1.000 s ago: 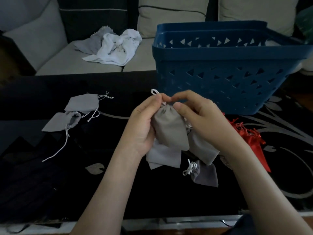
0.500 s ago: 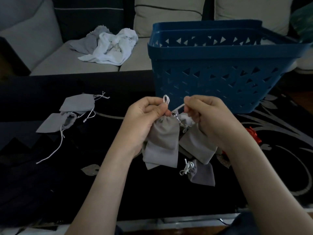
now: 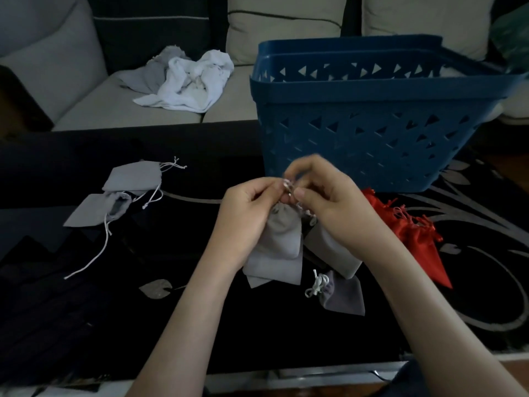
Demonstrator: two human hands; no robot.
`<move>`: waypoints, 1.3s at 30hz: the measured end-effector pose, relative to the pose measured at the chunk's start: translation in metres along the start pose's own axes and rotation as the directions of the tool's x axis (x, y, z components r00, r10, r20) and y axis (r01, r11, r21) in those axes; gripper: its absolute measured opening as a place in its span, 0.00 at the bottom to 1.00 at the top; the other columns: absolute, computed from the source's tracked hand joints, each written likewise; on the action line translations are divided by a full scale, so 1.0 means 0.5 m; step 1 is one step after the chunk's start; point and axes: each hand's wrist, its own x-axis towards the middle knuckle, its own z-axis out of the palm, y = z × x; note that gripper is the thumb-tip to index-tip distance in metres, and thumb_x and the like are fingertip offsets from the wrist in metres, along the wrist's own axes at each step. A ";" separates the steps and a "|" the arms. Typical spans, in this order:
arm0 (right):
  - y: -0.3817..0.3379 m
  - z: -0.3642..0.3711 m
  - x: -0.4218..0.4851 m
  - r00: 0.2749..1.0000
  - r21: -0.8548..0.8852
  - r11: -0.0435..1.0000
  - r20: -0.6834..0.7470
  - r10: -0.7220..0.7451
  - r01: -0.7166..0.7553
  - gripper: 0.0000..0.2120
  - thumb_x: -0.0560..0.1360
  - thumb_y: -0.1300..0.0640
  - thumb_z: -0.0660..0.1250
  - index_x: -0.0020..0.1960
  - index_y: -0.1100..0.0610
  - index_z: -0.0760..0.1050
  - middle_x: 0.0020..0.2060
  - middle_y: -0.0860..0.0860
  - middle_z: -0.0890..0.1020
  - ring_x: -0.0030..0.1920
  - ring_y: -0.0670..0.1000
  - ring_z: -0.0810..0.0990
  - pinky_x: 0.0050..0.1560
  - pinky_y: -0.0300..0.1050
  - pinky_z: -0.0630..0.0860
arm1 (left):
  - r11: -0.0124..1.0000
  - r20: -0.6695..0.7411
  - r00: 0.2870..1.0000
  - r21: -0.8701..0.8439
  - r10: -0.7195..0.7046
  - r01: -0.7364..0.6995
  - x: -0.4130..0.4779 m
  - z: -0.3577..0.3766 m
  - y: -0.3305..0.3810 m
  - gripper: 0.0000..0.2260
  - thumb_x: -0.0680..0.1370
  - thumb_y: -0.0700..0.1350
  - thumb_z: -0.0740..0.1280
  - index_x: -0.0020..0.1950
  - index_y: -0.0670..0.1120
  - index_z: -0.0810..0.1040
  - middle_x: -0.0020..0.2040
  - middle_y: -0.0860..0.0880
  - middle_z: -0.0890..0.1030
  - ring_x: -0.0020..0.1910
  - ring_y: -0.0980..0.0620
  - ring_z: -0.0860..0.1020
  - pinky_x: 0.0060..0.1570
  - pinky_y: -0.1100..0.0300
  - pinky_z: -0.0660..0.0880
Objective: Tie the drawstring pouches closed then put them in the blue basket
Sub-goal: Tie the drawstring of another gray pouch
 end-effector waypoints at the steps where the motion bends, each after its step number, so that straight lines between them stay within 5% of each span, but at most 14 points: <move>1: 0.000 0.002 0.001 1.000 0.006 1.000 -0.001 0.000 0.000 0.15 0.76 0.71 0.61 0.53 0.51 0.72 0.34 0.52 0.79 0.39 0.47 0.79 0.44 0.39 0.73 | 1.000 0.009 1.000 0.019 0.003 -0.004 -0.001 0.001 -0.002 0.11 0.79 0.40 0.64 0.43 0.49 0.83 0.40 0.50 0.85 0.43 0.56 0.81 0.47 0.61 0.75; 10: 0.011 -0.006 0.007 0.997 -0.018 0.997 -0.030 0.070 -0.071 0.15 0.76 0.69 0.62 0.59 0.54 0.67 0.34 0.48 0.78 0.37 0.44 0.77 0.43 0.38 0.72 | 0.988 0.099 0.995 0.148 0.026 -0.040 -0.011 0.011 -0.004 0.09 0.80 0.44 0.62 0.51 0.46 0.82 0.46 0.51 0.83 0.49 0.56 0.80 0.52 0.59 0.75; 13: 0.010 -0.004 0.007 0.998 -0.092 0.994 -0.019 0.065 -0.066 0.16 0.76 0.69 0.62 0.60 0.56 0.67 0.36 0.51 0.79 0.38 0.46 0.77 0.43 0.36 0.72 | 0.962 0.057 0.996 0.259 0.074 -0.086 -0.010 0.015 -0.011 0.09 0.79 0.50 0.64 0.48 0.48 0.82 0.43 0.53 0.82 0.45 0.60 0.79 0.46 0.64 0.74; 18: 0.003 0.004 0.007 0.990 -0.196 0.978 0.108 0.090 -0.068 0.11 0.77 0.65 0.63 0.56 0.52 0.72 0.37 0.46 0.78 0.38 0.40 0.76 0.42 0.32 0.72 | 0.937 -0.092 0.990 0.343 0.105 -0.068 -0.006 0.016 -0.018 0.13 0.80 0.47 0.62 0.41 0.43 0.82 0.33 0.50 0.80 0.34 0.60 0.77 0.34 0.68 0.70; 23: -0.001 0.008 0.004 0.986 -0.160 0.973 -0.044 0.158 -0.163 0.08 0.79 0.60 0.61 0.51 0.52 0.77 0.36 0.49 0.82 0.37 0.42 0.79 0.43 0.39 0.76 | 0.924 -0.107 0.985 0.374 0.133 -0.084 -0.009 0.021 -0.014 0.13 0.81 0.46 0.62 0.42 0.43 0.82 0.35 0.50 0.81 0.37 0.57 0.78 0.36 0.69 0.70; 32: 0.007 0.021 0.008 0.965 -0.366 0.900 -0.194 0.174 -0.236 0.05 0.77 0.61 0.62 0.48 0.56 0.76 0.36 0.52 0.83 0.40 0.49 0.81 0.45 0.41 0.73 | 0.859 -0.072 0.975 0.491 0.208 -0.147 -0.006 0.033 -0.023 0.10 0.80 0.45 0.62 0.45 0.45 0.82 0.39 0.54 0.81 0.40 0.61 0.77 0.37 0.74 0.67; 37: 0.014 0.012 0.002 0.960 -0.382 0.892 -0.225 0.165 -0.242 0.03 0.77 0.61 0.64 0.44 0.57 0.73 0.36 0.52 0.82 0.38 0.49 0.80 0.44 0.45 0.77 | 0.905 -0.067 0.991 0.418 0.117 -0.078 -0.010 0.039 -0.020 0.11 0.80 0.46 0.62 0.42 0.46 0.81 0.37 0.53 0.81 0.40 0.59 0.78 0.38 0.71 0.69; 39: 0.012 0.009 -0.002 0.964 -0.395 0.893 -0.232 0.131 -0.216 0.05 0.77 0.63 0.64 0.43 0.56 0.72 0.34 0.50 0.80 0.36 0.43 0.78 0.40 0.36 0.74 | 0.951 -0.064 0.998 0.310 0.024 -0.003 -0.009 0.039 -0.020 0.12 0.80 0.47 0.62 0.42 0.45 0.82 0.36 0.51 0.82 0.39 0.57 0.79 0.41 0.66 0.72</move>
